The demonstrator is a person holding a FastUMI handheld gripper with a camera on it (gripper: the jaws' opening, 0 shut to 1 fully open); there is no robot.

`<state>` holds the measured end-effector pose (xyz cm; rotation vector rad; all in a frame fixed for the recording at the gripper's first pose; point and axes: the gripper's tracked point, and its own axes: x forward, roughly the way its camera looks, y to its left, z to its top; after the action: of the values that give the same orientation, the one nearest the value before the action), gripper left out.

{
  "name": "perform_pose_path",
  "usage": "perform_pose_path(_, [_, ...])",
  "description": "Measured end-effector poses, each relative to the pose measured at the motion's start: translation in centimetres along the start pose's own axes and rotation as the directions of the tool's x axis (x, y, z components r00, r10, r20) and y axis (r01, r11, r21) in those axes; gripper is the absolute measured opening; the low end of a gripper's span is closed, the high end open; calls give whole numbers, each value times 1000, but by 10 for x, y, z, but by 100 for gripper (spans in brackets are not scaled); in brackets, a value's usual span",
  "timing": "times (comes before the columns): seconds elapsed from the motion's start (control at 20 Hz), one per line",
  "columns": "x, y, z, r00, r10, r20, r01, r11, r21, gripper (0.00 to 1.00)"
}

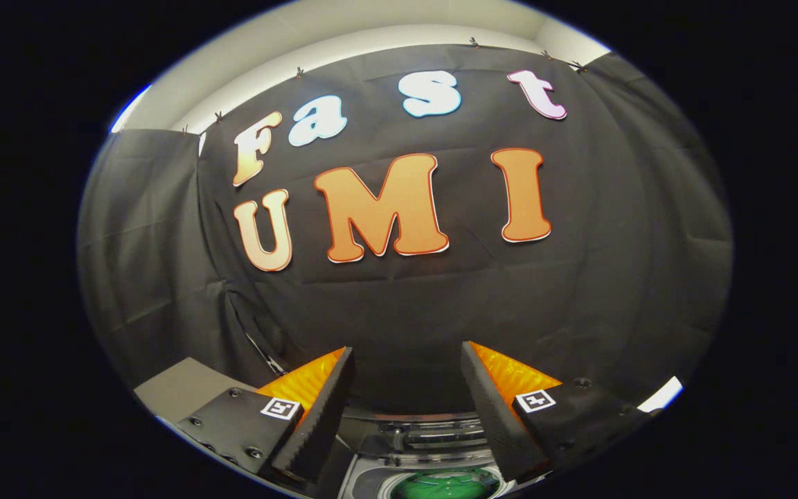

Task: Put the clothes into the washing machine and then close the washing machine lid.

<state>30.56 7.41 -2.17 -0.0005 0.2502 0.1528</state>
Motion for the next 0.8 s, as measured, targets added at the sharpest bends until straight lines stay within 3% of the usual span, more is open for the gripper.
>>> perform_pose_path(0.35, [73, -26, -49, 987, -57, -148, 53, 998, -33, 98])
perform_pose_path(0.8, [97, -36, -108, 966, -86, -243, 72, 995, -67, 98])
